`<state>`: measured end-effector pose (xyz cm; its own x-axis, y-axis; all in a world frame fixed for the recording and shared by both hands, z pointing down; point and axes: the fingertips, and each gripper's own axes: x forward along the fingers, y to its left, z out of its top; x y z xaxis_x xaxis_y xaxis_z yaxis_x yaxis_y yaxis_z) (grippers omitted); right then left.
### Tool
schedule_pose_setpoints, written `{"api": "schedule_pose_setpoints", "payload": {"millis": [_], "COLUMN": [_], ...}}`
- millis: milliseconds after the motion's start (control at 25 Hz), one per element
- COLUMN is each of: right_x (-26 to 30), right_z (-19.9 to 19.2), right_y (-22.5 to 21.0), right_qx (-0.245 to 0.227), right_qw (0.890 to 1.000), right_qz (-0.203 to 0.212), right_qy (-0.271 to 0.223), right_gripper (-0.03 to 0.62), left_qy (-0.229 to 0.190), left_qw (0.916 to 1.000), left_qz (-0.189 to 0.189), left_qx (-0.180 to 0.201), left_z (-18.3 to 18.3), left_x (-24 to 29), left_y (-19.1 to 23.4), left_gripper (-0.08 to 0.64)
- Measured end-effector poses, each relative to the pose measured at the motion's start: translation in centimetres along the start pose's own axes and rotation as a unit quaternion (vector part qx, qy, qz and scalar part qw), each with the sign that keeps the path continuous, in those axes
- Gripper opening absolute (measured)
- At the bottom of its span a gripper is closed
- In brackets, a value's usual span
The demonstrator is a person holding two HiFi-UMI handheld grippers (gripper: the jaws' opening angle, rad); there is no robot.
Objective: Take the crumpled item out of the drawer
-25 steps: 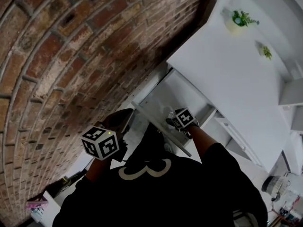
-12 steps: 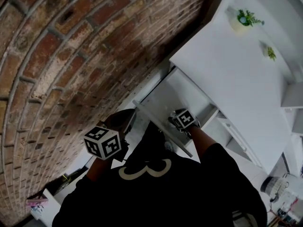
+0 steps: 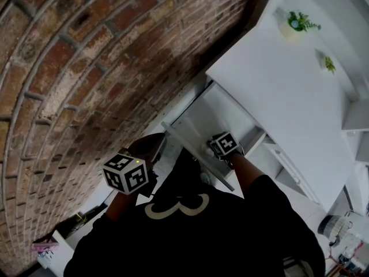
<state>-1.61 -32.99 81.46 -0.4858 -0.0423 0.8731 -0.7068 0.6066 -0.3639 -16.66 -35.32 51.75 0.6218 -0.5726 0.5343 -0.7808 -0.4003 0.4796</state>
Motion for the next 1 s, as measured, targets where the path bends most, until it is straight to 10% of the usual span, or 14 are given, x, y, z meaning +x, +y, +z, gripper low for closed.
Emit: {"api": "schedule_pose_setpoints", "payload": {"millis": [600, 1000], "right_x": [-4.2, -13.5], "right_z": [1.6, 5.1], "right_y": [-0.2, 1.8], "right_qx": [0.018, 0.032], "right_qw": [0.998, 0.978], "right_qz": [-0.014, -0.011], "right_qy": [-0.066, -0.205], "right_gripper": [0.098, 0.084], "left_qy": [-0.018, -0.070], "left_qw": [0.9998, 0.9974], "left_qz": [-0.006, 0.005], "left_qx": [0.007, 0.012], "left_z": [-0.1, 0.9], "left_x": [-0.5, -2.6], "left_y": [-2.2, -4.6], "left_gripper": [0.003, 0.003]}}
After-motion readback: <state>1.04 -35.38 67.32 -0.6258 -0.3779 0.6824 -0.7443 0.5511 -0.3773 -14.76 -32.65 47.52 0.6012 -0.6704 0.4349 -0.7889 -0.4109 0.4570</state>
